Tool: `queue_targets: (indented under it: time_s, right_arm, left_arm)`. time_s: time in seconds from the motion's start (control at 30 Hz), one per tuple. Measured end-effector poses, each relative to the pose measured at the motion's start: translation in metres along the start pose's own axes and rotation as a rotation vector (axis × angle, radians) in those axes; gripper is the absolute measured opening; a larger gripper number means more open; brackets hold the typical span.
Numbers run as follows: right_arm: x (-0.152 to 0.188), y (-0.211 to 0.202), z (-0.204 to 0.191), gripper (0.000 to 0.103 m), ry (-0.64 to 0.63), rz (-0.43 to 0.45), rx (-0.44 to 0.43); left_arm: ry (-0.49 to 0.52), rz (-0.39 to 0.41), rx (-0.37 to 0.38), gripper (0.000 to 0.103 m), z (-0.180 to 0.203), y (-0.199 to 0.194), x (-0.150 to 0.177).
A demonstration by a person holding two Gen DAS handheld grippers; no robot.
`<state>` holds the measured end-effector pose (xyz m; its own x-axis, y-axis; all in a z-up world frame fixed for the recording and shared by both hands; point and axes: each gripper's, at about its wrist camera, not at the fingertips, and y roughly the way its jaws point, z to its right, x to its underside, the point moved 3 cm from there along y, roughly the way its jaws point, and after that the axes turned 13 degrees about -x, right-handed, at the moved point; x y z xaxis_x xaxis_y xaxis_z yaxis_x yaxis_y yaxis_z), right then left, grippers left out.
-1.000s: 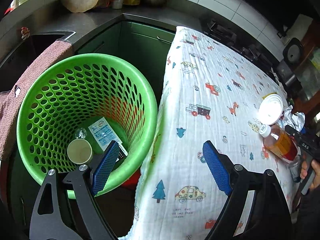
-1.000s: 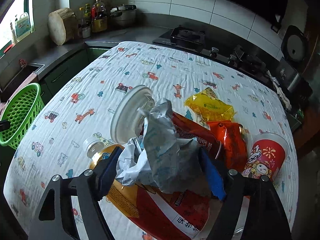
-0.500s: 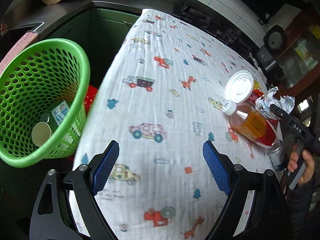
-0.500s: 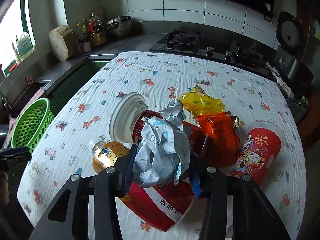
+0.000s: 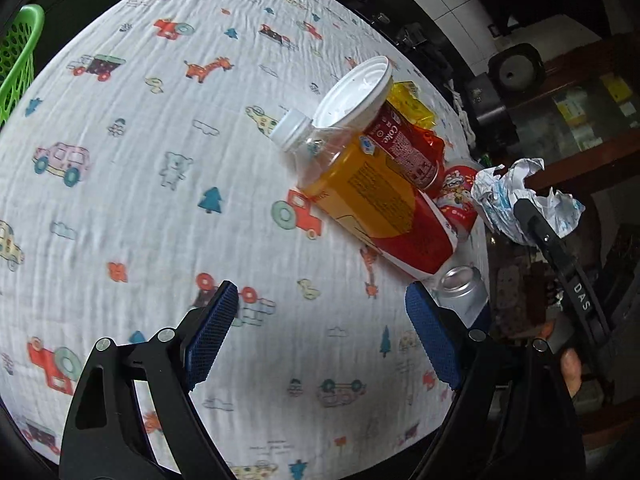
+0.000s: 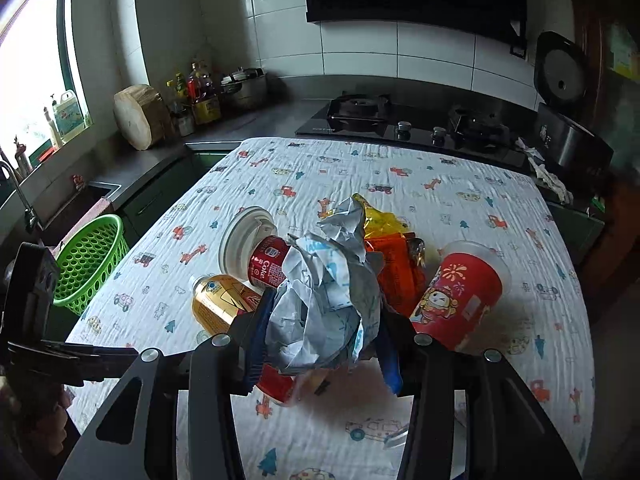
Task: Collect trash
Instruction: 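Grasp the juice bottle with the left tool while the right tool holds the foil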
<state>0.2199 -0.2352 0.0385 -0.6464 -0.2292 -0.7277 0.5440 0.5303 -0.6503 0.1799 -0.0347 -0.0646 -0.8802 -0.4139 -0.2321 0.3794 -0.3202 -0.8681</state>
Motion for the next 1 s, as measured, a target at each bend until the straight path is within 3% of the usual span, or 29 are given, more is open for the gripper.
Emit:
queue_targets:
  time_s: [0.2, 0.47, 1.0]
  right_arm:
    - [0.008, -0.013, 0.013, 0.045, -0.006, 0.009, -0.023]
    - [0.013, -0.016, 0.026, 0.045, -0.008, 0.0, -0.036]
    - [0.022, -0.011, 0.044, 0.045, 0.004, -0.03, -0.031]
  left_arm:
    - [-0.128, -0.013, 0.019, 0.085, 0.038, 0.02, -0.007]
    - [-0.315, 0.011, 0.016, 0.085, 0.058, 0.037, -0.02]
    - [-0.471, 0.031, -0.046, 0.083, 0.068, 0.06, -0.031]
